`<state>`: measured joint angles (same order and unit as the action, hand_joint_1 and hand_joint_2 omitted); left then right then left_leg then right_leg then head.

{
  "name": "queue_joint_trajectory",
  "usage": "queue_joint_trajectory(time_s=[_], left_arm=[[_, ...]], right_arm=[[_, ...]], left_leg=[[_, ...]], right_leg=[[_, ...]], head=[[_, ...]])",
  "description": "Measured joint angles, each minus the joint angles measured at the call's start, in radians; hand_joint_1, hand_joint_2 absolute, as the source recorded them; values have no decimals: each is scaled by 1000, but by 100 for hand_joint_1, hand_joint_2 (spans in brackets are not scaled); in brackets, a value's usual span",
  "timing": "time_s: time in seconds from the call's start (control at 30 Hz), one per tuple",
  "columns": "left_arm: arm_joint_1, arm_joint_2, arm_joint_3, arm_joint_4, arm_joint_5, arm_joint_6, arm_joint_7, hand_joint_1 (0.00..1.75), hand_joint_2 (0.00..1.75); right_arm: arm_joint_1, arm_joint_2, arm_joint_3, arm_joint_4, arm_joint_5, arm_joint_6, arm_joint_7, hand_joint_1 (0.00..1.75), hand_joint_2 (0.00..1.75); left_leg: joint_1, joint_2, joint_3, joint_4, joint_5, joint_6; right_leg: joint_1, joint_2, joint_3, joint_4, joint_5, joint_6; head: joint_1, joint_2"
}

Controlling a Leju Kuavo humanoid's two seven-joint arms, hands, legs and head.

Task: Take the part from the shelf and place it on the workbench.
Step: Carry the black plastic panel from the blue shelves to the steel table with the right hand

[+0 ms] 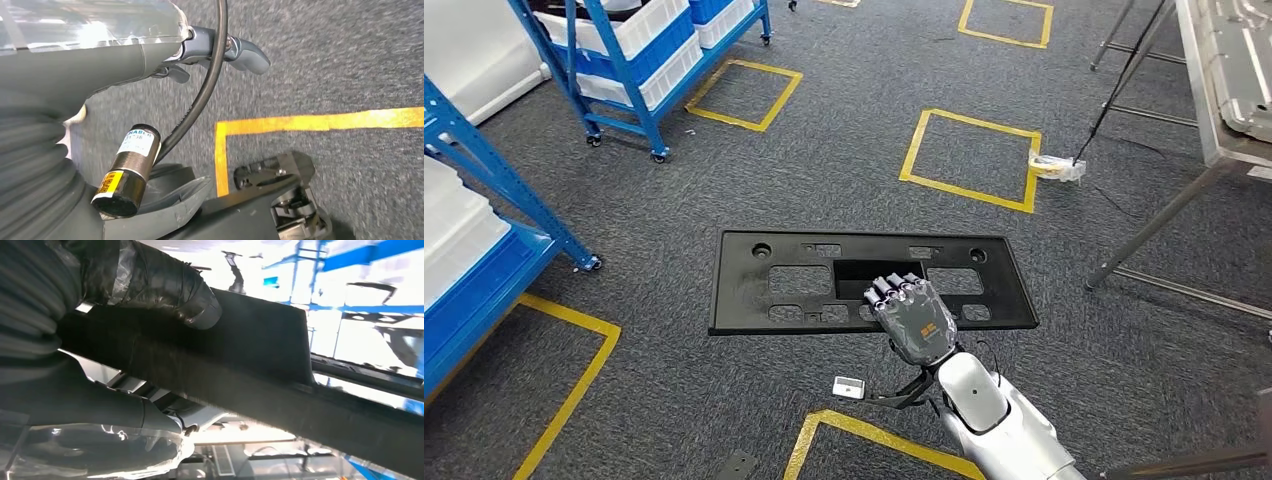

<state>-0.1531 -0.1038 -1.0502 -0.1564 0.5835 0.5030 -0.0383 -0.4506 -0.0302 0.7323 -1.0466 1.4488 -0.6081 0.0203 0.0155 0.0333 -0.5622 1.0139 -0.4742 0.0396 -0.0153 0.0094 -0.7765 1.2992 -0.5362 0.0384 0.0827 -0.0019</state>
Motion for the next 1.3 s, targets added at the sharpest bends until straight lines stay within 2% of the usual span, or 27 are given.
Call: queue_joint_trajectory(time_s=[0.03,0.07,0.13,0.2,0.23,0.3,0.37,0.43,0.47,0.5,0.53,0.57,0.6,0.67,0.73,0.8,0.83,0.87,0.93,1.0,1.03,1.07,1.1,1.17,1.2,1.23,1.3], left_arm=[[0,0,-4,0,-1,5,0,0,175],[-1,-1,-7,0,-2,8,0,0,175],[-3,-2,-12,0,-6,14,-1,0,175],[-4,-3,-17,0,-13,23,0,0,175],[-5,-4,-20,0,-16,31,0,0,175],[-8,-6,-26,0,-24,51,-3,0,175],[-12,-8,-36,0,-38,66,-6,0,175],[-12,-9,-46,0,-47,77,-7,0,175],[-11,-9,-50,0,-49,81,-8,0,175],[-9,-9,-52,0,-48,83,-9,0,175],[-7,-9,-54,0,-48,85,-9,0,175],[-6,-9,-56,0,-48,85,-9,0,175],[-7,-9,-57,0,-48,84,-10,0,175],[-7,-8,-58,0,-50,77,-9,0,175],[-8,-8,-61,0,-51,66,-6,0,175],[-10,-8,-64,0,-51,61,-4,0,175],[-11,-9,-65,0,-52,60,-4,0,175],[-12,-10,-66,0,-52,59,-4,0,175],[-10,-10,-66,0,-51,57,-4,0,175],[-8,-10,-67,0,-46,49,-5,0,175],[-7,-10,-67,0,-43,41,-5,0,175],[-7,-10,-67,0,-40,33,-5,0,175],[-7,-10,-67,0,-39,25,-5,0,175],[-7,-10,-67,0,-39,14,-8,0,175],[-8,-10,-67,0,-38,10,-9,0,175],[-8,-10,-66,0,-38,7,-10,0,175],[-11,-12,-66,0,-38,1,-11,0,175]], right_arm=[[1,-1,0,0,0,2,0,168,175],[1,-1,-1,0,0,3,0,168,175],[0,-1,-4,-1,0,4,0,168,175],[-1,-1,-6,-2,0,4,0,168,175],[-1,-2,-8,-2,-1,3,1,168,175],[0,-2,-14,-2,-1,0,2,168,175],[0,-1,-20,-3,-2,-4,4,168,175],[-1,3,-22,-3,-4,-6,6,168,175],[1,5,-22,-3,-4,-6,7,168,175],[3,6,-22,-3,-4,-6,8,168,175],[6,7,-23,-3,-4,-7,9,168,175],[8,7,-23,-3,-4,-7,9,168,175],[10,7,-23,-3,-4,-7,9,168,175],[10,7,-23,-4,-4,-7,9,168,175],[11,7,-24,-4,-4,-6,9,168,175],[14,7,-27,-4,-4,-6,8,168,175],[16,6,-29,-4,-4,-7,8,168,175],[16,6,-30,-4,-4,-7,6,168,175],[13,6,-32,-5,-4,-6,5,168,175],[14,5,-32,-5,-3,-5,2,168,175],[15,4,-32,-5,-3,-3,0,168,175],[15,2,-32,-5,-1,0,-4,168,175],[13,-1,-32,-4,2,5,-7,168,175],[2,-5,-32,-4,13,21,-13,168,175],[-5,-7,-32,-4,21,31,-16,168,175],[-14,-10,-31,-4,30,42,-19,168,175],[-37,-22,-30,-1,54,68,-25,168,175]], left_leg=[[0,14,0,1,-2,-1],[0,27,2,1,-4,-3],[-3,49,7,3,-10,-11],[-9,68,12,4,-17,-21],[-10,78,14,3,-20,-27],[-8,91,21,3,-27,-38],[-2,53,8,45,-59,-47],[1,-5,-47,164,-119,-48],[1,-18,-82,230,-144,-49],[1,-24,-108,274,-151,-49],[1,-26,-118,283,-139,-49],[1,-29,-111,254,-109,-48],[3,-40,-88,194,-67,-46],[6,-86,-43,80,-17,-41],[6,-112,-26,40,-12,-36],[4,-93,-23,32,-7,-25],[4,-80,-21,26,-3,-17],[4,-67,-18,19,1,-9],[1,-39,-15,12,4,2],[-2,-9,-15,11,2,5],[-3,5,-15,12,0,5],[-3,18,-13,12,-2,3],[-3,31,-11,12,-4,1],[-6,54,-4,12,-10,-7],[-9,64,-2,12,-14,-12],[-11,74,1,11,-16,-17],[-13,94,6,9,-22,-28]], right_leg=[[-3,-4,4,-4,11,2],[-5,-11,30,-48,38,3],[-1,-56,107,-185,90,-1],[9,-89,145,-261,107,-12],[14,-84,145,-265,104,-18],[14,-57,146,-272,108,-31],[8,-33,153,-282,113,-46],[6,-7,156,-285,114,-56],[8,9,156,-284,114,-58],[9,25,155,-281,113,-60],[10,42,155,-278,112,-60],[10,58,155,-274,110,-59],[9,75,155,-269,107,-57],[9,102,149,-256,102,-48],[6,124,138,-250,102,-35],[1,137,131,-253,107,-22],[3,120,127,-247,103,-17],[4,90,115,-224,88,-13],[7,21,66,-122,33,-5],[2,1,11,-11,-8,2],[0,-3,3,4,-5,4],[-1,-7,16,-19,15,5],[-1,-17,47,-77,47,4],[7,-61,116,-208,95,-6],[13,-75,135,-248,105,-13],[18,-81,141,-263,104,-20],[19,-55,141,-267,108,-34]], head=[[0,0],[0,0],[0,0],[-1,0],[-1,0],[-1,0],[-2,0],[-2,0],[-2,0],[-2,0],[-2,0],[-2,0],[-2,0],[-2,0],[-2,0],[-2,0],[-1,0],[1,0],[4,0],[5,0],[5,0],[5,0],[5,0],[5,0],[5,0],[5,0],[4,0]])
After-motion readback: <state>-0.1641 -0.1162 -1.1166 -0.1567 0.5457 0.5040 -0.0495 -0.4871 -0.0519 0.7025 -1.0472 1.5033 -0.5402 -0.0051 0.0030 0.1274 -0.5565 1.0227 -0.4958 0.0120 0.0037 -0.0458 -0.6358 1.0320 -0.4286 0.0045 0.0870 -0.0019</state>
